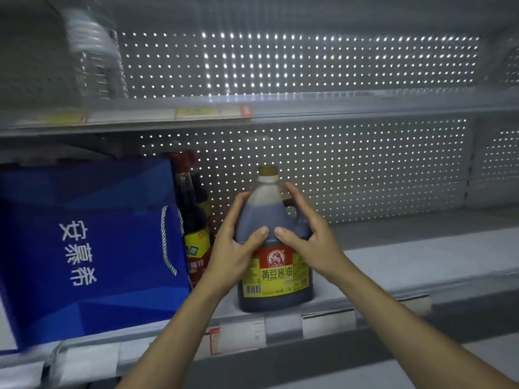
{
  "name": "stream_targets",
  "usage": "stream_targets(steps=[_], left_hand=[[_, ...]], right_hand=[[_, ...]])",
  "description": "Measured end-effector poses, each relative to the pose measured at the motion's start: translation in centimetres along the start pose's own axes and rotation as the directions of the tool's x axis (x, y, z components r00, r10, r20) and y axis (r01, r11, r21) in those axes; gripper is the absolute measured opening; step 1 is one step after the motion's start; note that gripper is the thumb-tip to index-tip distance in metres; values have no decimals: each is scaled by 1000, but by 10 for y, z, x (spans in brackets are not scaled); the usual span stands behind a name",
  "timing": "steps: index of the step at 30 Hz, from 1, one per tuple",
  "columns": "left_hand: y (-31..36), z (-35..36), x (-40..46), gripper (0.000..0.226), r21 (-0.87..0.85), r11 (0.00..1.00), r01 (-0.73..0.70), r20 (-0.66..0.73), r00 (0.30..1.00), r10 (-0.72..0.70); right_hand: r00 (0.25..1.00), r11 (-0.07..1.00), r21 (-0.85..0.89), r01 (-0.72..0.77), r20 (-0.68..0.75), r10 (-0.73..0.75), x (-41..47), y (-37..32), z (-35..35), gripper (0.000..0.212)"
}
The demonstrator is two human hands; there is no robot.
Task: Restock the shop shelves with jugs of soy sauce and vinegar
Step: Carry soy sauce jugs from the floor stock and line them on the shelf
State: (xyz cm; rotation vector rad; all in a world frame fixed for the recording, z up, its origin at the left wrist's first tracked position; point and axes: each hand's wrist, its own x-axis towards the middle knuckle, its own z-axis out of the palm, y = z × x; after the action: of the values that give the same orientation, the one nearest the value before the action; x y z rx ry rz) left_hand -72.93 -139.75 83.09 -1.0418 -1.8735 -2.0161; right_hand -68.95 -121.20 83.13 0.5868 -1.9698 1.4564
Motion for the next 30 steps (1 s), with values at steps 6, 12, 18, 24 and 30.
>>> stream_targets(steps=[6,12,18,24,30], left_hand=[[-6,-2,10,58,-2,999,39,-33,999,-39],[-12,-5,10,61,88,995,45,-41,998,-41],[-20,-4,5,68,137,991,-6,-51,999,13],[-9,6,5,60,140,989,41,-79,996,-30],[-18,8,5,66,234,971,42,-119,993,-14]], right_hand=[[999,997,-64,-34,-26,32,13,9,3,79],[995,987,-125,-98,15,100,15,27,-3,87],[986,988,-129,-84,133,101,14,19,-11,83],[972,989,-21,-145,183,146,21,24,-17,74],[972,996,-9,-91,215,91,20,17,-19,71]])
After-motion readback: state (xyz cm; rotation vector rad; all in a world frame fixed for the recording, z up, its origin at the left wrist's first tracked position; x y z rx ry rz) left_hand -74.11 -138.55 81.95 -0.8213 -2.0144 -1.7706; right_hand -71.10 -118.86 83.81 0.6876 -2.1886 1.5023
